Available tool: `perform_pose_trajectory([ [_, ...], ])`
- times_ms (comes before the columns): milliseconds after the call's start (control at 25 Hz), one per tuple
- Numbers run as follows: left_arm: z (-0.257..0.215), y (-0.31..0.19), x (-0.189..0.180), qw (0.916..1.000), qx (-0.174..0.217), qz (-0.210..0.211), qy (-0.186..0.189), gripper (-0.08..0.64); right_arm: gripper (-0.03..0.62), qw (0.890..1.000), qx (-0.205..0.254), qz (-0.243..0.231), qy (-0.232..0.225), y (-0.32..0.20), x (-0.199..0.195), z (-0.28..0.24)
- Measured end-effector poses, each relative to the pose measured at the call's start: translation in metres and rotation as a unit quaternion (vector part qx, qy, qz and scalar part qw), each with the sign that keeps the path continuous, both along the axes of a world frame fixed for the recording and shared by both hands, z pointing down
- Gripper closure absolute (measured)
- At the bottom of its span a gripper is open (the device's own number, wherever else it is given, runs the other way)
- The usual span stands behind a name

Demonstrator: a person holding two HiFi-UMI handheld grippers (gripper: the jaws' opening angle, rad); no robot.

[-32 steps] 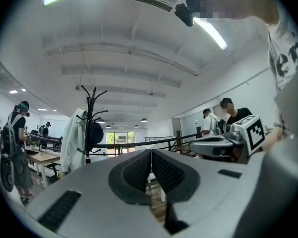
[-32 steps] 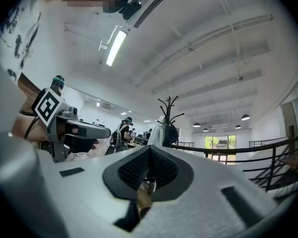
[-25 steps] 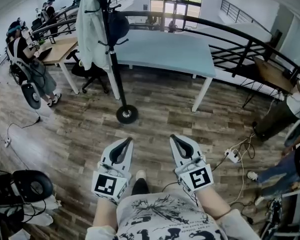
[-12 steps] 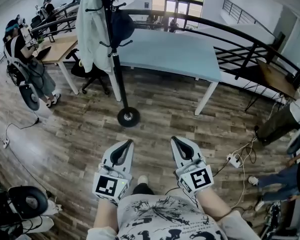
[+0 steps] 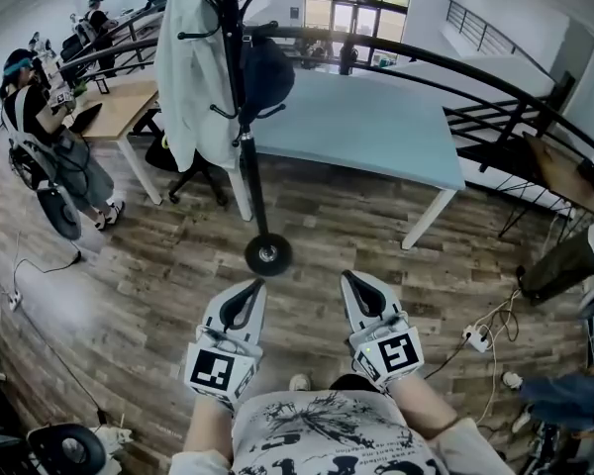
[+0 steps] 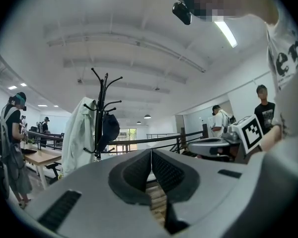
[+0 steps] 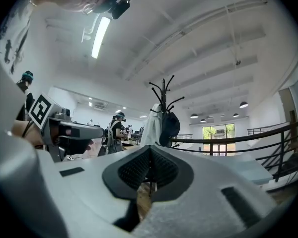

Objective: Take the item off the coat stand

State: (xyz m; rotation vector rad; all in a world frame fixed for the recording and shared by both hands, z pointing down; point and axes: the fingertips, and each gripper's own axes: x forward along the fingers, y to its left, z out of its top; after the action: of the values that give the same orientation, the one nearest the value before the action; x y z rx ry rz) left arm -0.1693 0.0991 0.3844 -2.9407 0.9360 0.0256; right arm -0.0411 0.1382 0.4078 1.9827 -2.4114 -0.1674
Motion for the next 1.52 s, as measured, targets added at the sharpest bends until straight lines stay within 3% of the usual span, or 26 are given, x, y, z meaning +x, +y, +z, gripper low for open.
perform_pose_trajectory([
  [320, 0.009, -0.082, 0.015, 0.9999, -0.005, -0.015, -0.001, 0.555, 0.598, 1.0, -0.013, -0.02, 0.002, -0.096, 0.018, 0.012],
  [560, 0.009, -0.16, 0.035, 0.9975, 0.0, -0.071, -0.003, 0.555, 0.598, 0.998, -0.007, -0.067, 0.001, -0.183, 0.047, 0.013],
  [880, 0.002, -0.272, 0.107, 0.9904, 0.006, -0.138, 0.004, 0.555, 0.598, 0.99, -0.009, -0.14, 0.013, -0.319, 0.118, 0.007],
  [1080, -0.012, -0.321, 0.132, 0.9802, 0.012, -0.197, 0.002, 0.555, 0.598, 0.984, 0.0, -0.178, 0.018, -0.383, 0.154, -0.007],
  [1280, -0.013, -0.363, 0.157, 0.974, 0.015, -0.226, 0.012, 0.555, 0.598, 0.975, 0.007, -0.22, 0.019, -0.434, 0.171, -0.011],
  [1520, -0.013, -0.385, 0.159, 0.9683, 0.017, -0.249, 0.007, 0.555, 0.597, 0.965, 0.019, -0.261, 0.002, -0.466, 0.159, -0.021],
])
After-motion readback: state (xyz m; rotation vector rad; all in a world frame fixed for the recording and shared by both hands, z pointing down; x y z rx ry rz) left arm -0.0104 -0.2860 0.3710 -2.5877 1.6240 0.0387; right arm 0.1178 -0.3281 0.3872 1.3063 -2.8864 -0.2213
